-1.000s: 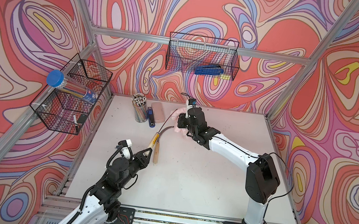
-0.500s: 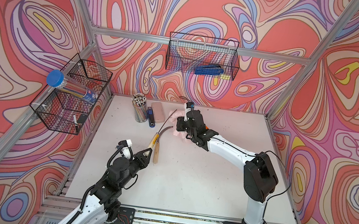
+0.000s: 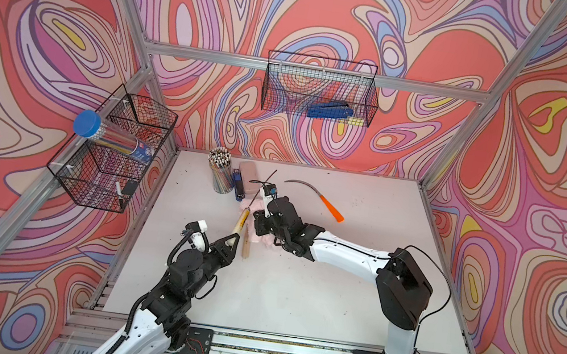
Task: Wipe small sickles with rags
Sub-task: Wipe the small sickle, then place the small sickle at the center of the board.
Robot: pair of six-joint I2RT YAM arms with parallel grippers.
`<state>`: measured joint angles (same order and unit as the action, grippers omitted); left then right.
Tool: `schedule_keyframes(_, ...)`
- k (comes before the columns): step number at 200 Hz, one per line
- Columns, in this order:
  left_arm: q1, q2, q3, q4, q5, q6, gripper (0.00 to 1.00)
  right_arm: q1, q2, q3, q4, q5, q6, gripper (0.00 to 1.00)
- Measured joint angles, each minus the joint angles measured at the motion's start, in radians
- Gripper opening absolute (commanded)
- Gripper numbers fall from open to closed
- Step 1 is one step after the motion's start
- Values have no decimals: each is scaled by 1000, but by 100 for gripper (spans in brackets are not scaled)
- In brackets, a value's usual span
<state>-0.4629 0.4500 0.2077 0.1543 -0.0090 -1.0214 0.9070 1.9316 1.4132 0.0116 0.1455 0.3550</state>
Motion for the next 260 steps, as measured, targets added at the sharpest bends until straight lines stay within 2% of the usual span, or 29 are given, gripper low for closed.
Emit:
schedule_keyframes(46, 0, 0, 0, 0, 0, 0, 0, -54, -32, 0, -37, 26, -2, 0)
schedule_keyframes(104, 0, 2, 0, -1, 0, 0, 0, -252, -148, -3, -71, 50, -2, 0)
schedule_keyframes(139, 0, 5, 0, -1, -1, 2, 0, -275, -372, -121, -72, 103, -14, 0)
schedule_keyframes(166, 0, 38, 8, -4, -6, 16, 0, -278, -594, -292, -58, 193, -19, 0)
schedule_keyframes(191, -9, 122, 35, 9, -12, 38, 0, -357, -776, -487, -51, 237, 23, 0)
schedule_keyframes(220, -90, 262, 64, 39, -90, 77, 0, -412, -885, -628, -82, 305, 77, 0)
schedule_keyframes(260, -289, 403, 115, 69, -320, 152, 0, -433, -914, -727, -83, 412, 132, 0)
